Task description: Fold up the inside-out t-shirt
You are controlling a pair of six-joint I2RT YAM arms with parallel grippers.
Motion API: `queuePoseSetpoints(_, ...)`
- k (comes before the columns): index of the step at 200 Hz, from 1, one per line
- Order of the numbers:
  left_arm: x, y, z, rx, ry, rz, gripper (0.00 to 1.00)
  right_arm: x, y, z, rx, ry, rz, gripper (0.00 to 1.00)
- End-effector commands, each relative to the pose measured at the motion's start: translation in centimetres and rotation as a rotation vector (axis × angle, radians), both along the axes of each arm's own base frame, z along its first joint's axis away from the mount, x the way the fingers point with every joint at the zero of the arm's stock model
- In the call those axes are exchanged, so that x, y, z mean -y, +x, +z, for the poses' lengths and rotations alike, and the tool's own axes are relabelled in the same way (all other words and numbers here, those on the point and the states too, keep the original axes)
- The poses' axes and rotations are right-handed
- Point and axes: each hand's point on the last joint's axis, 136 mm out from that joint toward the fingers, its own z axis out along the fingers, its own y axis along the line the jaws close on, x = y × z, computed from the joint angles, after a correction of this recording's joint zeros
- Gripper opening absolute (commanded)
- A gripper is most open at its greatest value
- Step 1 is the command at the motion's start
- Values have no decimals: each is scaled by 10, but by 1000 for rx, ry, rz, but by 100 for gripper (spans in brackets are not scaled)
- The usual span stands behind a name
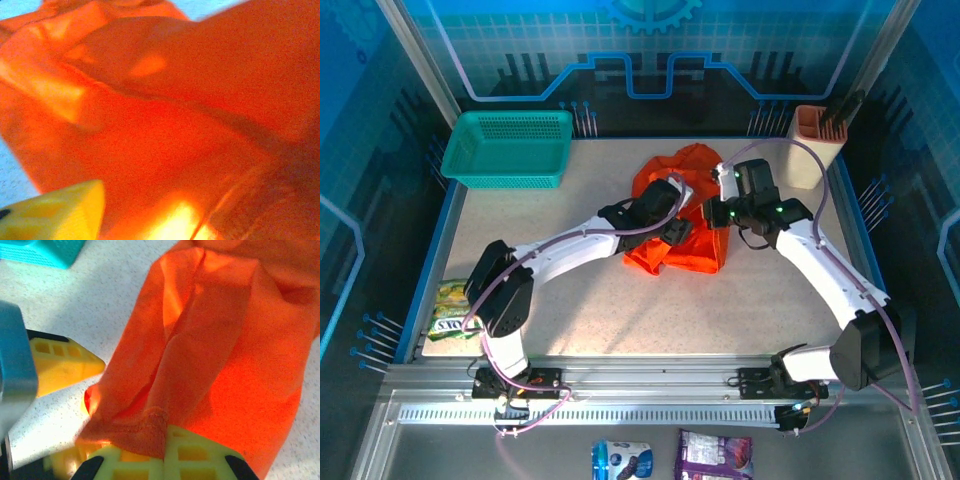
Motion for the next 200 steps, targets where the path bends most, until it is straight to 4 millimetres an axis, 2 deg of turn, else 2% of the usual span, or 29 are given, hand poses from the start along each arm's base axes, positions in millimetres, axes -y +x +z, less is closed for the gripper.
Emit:
queuePoseSetpoints(1,-21,15,8,86,96,81,50,23,0,14,-16,5,-90,0)
queuePoseSetpoints(9,-21,14,8,89,103,71,46,29,1,14,-23,15,-111,0)
queuePoseSetpoints(24,-20,11,7,83,107,43,30,40,4,13,-36,53,-145,0)
queuePoseSetpoints(41,-8,1,7,48,74,-32,10,46,7,11,-48,72,-166,0)
queuePoseSetpoints(56,1,-1,10,24,32,-63,0,47,7,8,-65,72,-168,0)
queuePoseSetpoints(76,9,-2,20,6,-15,-79,0,48,1,5,-89,79,-173,0)
queuePoseSetpoints(87,13,0,31,-4,-48,-83,0,50,-6,1,-108,72,-191,11)
queuePoseSetpoints(100,15,0,40,-31,-84,-89,0,54,-16,-2,-126,57,-219,31)
queuePoseSetpoints(112,16,1,49,-75,-122,-95,0,52,-28,-4,-140,61,-227,37)
queuePoseSetpoints(138,14,2,62,-129,-156,-92,0,34,-56,-10,-120,39,-202,37)
queuePoseSetpoints(148,13,2,67,-133,-163,-94,0,21,-64,-11,-93,36,-175,34)
queuePoseSetpoints(170,13,0,81,-138,-183,-99,0,-16,-79,-29,-45,60,-102,23)
queuePoseSetpoints(173,12,0,82,-139,-187,-98,0,-23,-79,-26,-26,73,-85,21)
queuePoseSetpoints(177,13,0,84,-141,-191,-101,0,-29,-83,-38,-31,63,-69,20)
queuePoseSetpoints(200,14,-5,100,-139,-212,-118,0,-67,-87,-62,2,41,17,8)
